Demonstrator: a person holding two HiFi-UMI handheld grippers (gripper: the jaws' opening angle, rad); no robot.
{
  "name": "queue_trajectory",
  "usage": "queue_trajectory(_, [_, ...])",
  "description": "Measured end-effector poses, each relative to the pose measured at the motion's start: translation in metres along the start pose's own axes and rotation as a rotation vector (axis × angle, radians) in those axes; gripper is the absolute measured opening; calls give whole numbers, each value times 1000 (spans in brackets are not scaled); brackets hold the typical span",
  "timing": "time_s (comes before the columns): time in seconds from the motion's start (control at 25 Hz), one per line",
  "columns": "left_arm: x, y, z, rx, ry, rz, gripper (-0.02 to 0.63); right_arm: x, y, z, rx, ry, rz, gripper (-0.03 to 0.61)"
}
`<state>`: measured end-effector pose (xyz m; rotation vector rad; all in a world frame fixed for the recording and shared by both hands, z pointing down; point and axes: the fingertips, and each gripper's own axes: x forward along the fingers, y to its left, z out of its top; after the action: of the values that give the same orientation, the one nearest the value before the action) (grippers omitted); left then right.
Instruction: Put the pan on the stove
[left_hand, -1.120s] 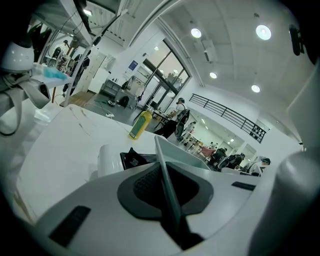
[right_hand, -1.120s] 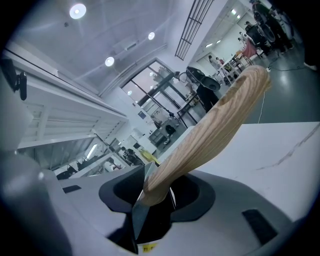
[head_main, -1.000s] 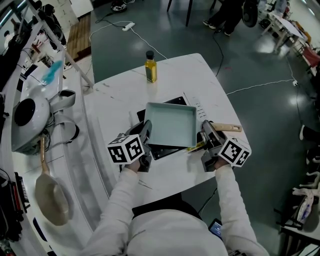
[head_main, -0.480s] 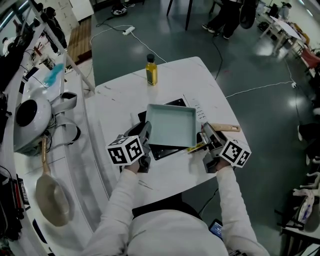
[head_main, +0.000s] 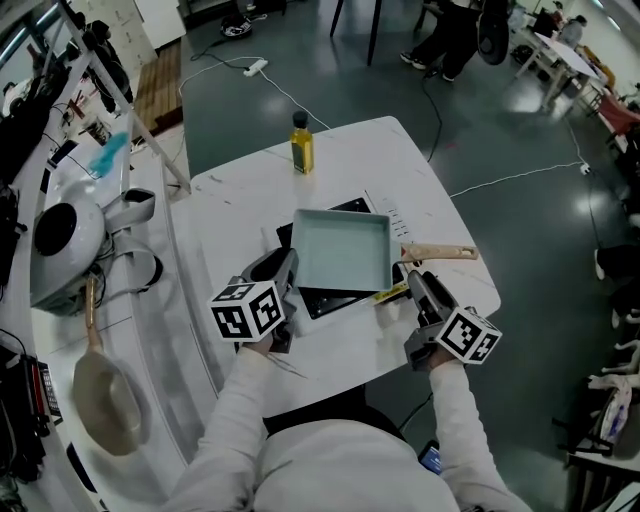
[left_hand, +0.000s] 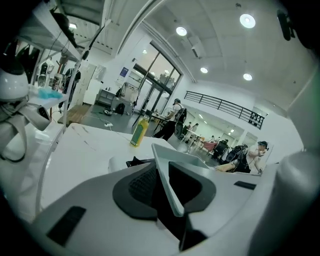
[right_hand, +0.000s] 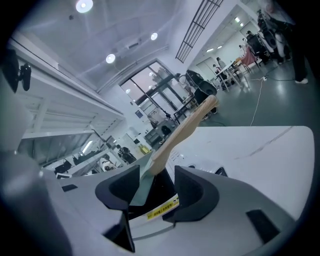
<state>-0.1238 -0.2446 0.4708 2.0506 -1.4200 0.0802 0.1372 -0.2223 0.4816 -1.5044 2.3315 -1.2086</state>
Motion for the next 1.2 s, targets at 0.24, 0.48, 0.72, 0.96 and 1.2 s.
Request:
queue_trajectory(0.24, [-16, -3, 2, 94, -16, 23, 81, -10, 30, 1, -103, -16, 18, 236])
queue_trajectory(0.48, [-30, -13, -2, 127, -23, -6, 80, -14, 46, -5, -147, -5, 17, 229])
queue_trajectory(0.72, [-39, -26, -5, 212, -41, -14, 53, -19, 59, -12, -259, -4, -5, 140])
queue_trajectory(0.96, [-43, -40, -2, 300, -73, -16, 33, -24, 68, -9, -364, -35, -32, 51])
queue_trajectory(1.2, [-44, -46, -2, 311, -85, -21, 31, -25, 77, -5, -451, -56, -38, 28])
